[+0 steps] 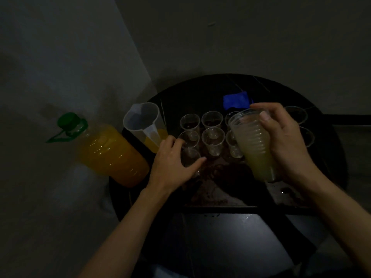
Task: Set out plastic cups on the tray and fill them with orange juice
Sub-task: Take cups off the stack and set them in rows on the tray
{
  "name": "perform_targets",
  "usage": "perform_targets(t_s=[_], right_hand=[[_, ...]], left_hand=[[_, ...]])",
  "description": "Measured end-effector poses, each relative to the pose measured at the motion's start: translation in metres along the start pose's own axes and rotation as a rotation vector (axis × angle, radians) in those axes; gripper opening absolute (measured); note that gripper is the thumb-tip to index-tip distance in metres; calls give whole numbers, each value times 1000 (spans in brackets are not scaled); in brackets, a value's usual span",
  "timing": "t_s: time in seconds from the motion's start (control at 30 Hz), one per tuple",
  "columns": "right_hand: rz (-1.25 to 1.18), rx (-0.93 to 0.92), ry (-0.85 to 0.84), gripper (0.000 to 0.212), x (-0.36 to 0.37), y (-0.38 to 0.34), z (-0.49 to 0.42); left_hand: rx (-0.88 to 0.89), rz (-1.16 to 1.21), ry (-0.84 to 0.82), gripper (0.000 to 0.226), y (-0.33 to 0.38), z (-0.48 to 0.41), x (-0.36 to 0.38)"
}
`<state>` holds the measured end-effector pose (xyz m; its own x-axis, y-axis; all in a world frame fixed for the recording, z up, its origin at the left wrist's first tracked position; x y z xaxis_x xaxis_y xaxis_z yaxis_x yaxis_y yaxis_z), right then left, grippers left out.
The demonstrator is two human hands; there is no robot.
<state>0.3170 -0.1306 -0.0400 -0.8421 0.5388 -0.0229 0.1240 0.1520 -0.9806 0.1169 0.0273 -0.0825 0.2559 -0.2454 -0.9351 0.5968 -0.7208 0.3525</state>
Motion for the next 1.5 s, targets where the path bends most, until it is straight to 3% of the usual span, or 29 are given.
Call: perform_targets(t_s=[0.1, 0.2, 0.33, 0.47, 0.7, 0.87, 1.03, 1.17, 1.37, 1.5], right_hand=[[-24, 17, -33, 31, 4, 0, 2], [-62, 48, -88, 31, 7, -2, 5], [-96, 62, -153, 40, 7, -7, 10], [-57, 77, -187, 37, 4, -6, 11], [-92, 51, -251, 36, -1, -11, 12], [-58, 70, -252, 28, -7, -2, 14], [-93, 78, -183, 25, -17, -1, 15], [-124, 117, -12, 17, -26, -1, 9], [-116, 137, 72, 17, -35, -5, 7], [-132, 130, 67, 16, -35, -7, 10]], left_hand=[[115, 313, 98, 57, 28, -6, -24], [272, 669, -102, 57, 65, -19, -55], [394, 521, -325, 58, 92, -38, -74], [362, 467, -359, 55, 94, -52, -78], [344, 596, -436, 43, 98, -53, -81], [326, 788, -338, 51, 87, -59, -103], [302, 780, -215, 57, 67, -58, -130], [256, 720, -90, 65, 51, -50, -121], [237, 280, -143, 70, 45, -30, -55], [209, 127, -223, 74, 46, -18, -12]])
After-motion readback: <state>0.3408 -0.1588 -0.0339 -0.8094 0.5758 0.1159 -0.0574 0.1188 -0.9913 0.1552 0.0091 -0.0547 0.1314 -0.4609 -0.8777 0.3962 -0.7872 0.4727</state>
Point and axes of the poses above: each hand's wrist, its own z-axis away from the middle knuckle, its own x-axis out of the palm, y = z × x, the point moved 1 cm from there along -z, towards the middle knuckle, and after that the axes turned 10 degrees about -y, right-handed, at the moved point
